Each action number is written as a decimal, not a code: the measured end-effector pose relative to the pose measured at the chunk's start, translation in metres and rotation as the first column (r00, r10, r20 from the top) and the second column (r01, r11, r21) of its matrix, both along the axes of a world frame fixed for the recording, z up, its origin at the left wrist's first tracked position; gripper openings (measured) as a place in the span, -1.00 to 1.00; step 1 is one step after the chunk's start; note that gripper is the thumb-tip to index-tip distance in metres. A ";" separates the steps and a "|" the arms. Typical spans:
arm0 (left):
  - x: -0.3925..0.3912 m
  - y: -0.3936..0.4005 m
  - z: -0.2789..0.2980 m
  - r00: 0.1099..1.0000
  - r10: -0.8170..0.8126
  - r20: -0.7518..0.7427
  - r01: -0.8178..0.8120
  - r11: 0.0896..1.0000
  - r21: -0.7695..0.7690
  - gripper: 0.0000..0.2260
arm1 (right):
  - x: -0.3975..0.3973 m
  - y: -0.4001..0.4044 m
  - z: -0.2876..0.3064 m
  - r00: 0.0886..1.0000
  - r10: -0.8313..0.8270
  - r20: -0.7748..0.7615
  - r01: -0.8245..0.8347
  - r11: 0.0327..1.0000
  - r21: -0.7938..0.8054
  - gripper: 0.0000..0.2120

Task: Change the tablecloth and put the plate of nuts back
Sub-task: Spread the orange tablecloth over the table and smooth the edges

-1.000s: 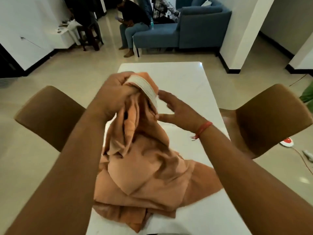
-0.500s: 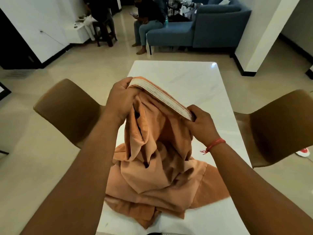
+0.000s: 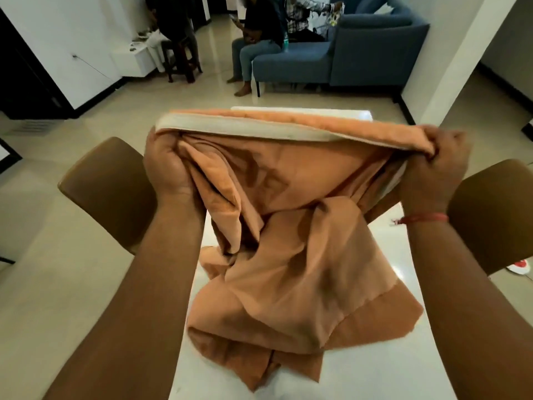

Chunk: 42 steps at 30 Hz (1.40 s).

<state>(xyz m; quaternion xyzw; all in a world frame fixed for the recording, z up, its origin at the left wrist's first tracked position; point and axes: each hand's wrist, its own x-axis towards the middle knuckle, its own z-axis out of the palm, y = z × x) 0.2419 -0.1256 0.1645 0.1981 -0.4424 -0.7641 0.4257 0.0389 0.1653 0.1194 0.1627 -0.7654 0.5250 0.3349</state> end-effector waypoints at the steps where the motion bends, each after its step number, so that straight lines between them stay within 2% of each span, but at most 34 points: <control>1: 0.000 -0.005 0.000 0.999 -0.045 -0.004 0.045 0.999 0.005 -0.58 | 0.001 -0.007 0.018 1.000 -0.004 -0.022 0.002 0.992 -0.126 -0.80; 2: -0.001 -0.008 0.002 0.999 -0.047 0.021 0.047 0.999 -0.018 -0.58 | 0.005 -0.016 0.033 0.999 0.042 -0.015 -0.044 0.978 -0.202 -0.81; 3: -0.002 -0.010 0.002 0.996 -0.009 0.087 0.014 0.998 -0.064 -0.59 | 0.012 -0.025 0.043 0.992 0.125 0.014 -0.119 0.971 -0.209 -0.83; 4: -0.002 -0.008 0.002 0.981 0.045 0.187 -0.016 0.988 -0.155 -0.64 | 0.021 -0.035 0.050 0.973 0.224 0.056 -0.214 0.966 -0.145 -0.84; 5: -0.002 -0.001 0.002 0.946 0.094 0.310 0.009 0.949 -0.315 -0.70 | 0.030 -0.044 0.054 0.948 0.304 0.097 -0.305 0.952 -0.002 -0.83; 6: -0.001 0.008 0.001 0.896 0.126 0.426 0.111 0.865 -0.489 -0.75 | 0.038 -0.052 0.056 0.918 0.373 0.132 -0.393 0.900 0.187 -0.83; 7: -0.002 0.017 -0.001 0.840 0.122 0.529 0.271 0.751 -0.603 -0.71 | 0.046 -0.061 0.057 0.886 0.432 0.168 -0.464 0.811 0.356 -0.85; 9: -0.007 0.037 -0.006 0.737 0.039 0.675 0.541 0.564 -0.624 -0.43 | 0.061 -0.077 0.057 0.822 0.521 0.231 -0.554 0.632 0.542 -0.88; 11: -0.015 0.056 -0.009 0.676 -0.089 0.731 0.682 0.452 -0.575 -0.21 | 0.071 -0.087 0.055 0.788 0.568 0.237 -0.580 0.556 0.595 -0.88; 12: -0.019 0.063 -0.009 0.665 -0.121 0.737 0.708 0.413 -0.572 -0.26 | 0.073 -0.089 0.053 0.783 0.578 0.229 -0.585 0.558 0.588 -0.89; 13: -0.022 0.065 -0.009 0.668 -0.111 0.736 0.708 0.401 -0.582 -0.42 | 0.073 -0.090 0.051 0.787 0.577 0.217 -0.583 0.580 0.569 -0.90; 15: -0.022 0.062 -0.007 0.702 -0.041 0.711 0.654 0.433 -0.621 -0.78 | 0.064 -0.083 0.044 0.791 0.567 0.231 -0.596 0.625 0.505 -0.85; 17: -0.018 0.050 -0.007 0.773 -0.088 0.629 0.584 0.487 -0.650 -0.92 | 0.053 -0.069 0.031 0.747 0.575 0.332 -0.661 0.591 0.463 -0.84; 20: -0.010 0.031 -0.008 0.872 -0.240 0.427 0.479 0.598 -0.643 -0.84 | 0.039 -0.046 -0.006 0.686 0.467 0.558 -0.727 0.470 0.500 -0.84; 23: -0.005 0.008 -0.020 0.923 -0.257 0.286 0.382 0.704 -0.599 -0.86 | 0.019 -0.017 -0.044 0.683 0.322 0.656 -0.700 0.544 0.462 -0.86; 26: 0.004 -0.019 -0.038 0.965 -0.179 0.193 0.247 0.868 -0.430 -0.85 | -0.008 0.010 -0.055 0.774 0.190 0.604 -0.572 0.620 0.538 -0.93; 29: 0.008 -0.032 -0.056 0.969 -0.048 0.241 0.133 0.926 -0.353 -0.84 | -0.024 0.024 -0.040 0.860 0.154 0.486 -0.444 0.695 0.565 -0.93; 32: 0.002 -0.029 -0.068 0.926 0.014 0.378 0.132 0.925 -0.356 -0.86 | -0.023 0.022 -0.015 0.818 0.257 0.515 -0.497 0.767 0.406 -0.85; 33: 0.001 -0.026 -0.072 0.907 -0.002 0.421 0.172 0.914 -0.367 -0.84 | -0.021 0.020 -0.008 0.785 0.286 0.549 -0.541 0.749 0.383 -0.80; 36: 0.001 -0.016 -0.085 0.802 -0.030 0.596 0.390 0.782 -0.485 -0.74 | -0.005 0.014 0.004 0.703 0.320 0.636 -0.664 0.616 0.424 -0.74; 38: 0.005 -0.014 -0.098 0.697 -0.002 0.717 0.519 0.691 -0.503 -0.68 | 0.005 0.015 0.000 0.674 0.388 0.629 -0.673 0.674 0.305 -0.77; 39: 0.009 -0.014 -0.105 0.638 0.010 0.770 0.567 0.670 -0.479 -0.61 | 0.010 0.015 -0.009 0.673 0.371 0.640 -0.656 0.698 0.286 -0.80; 40: 0.013 -0.014 -0.114 0.584 -0.014 0.812 0.612 0.664 -0.430 -0.54 | 0.017 0.013 -0.022 0.678 0.323 0.660 -0.664 0.654 0.361 -0.81; 41: 0.017 -0.013 -0.126 0.529 -0.068 0.846 0.668 0.648 -0.366 -0.47 | 0.028 0.009 -0.040 0.677 0.240 0.696 -0.703 0.491 0.515 -0.82; 42: 0.021 -0.009 -0.141 0.472 -0.118 0.874 0.732 0.605 -0.314 -0.41 | 0.040 0.003 -0.062 0.669 0.158 0.726 -0.735 0.285 0.615 -0.86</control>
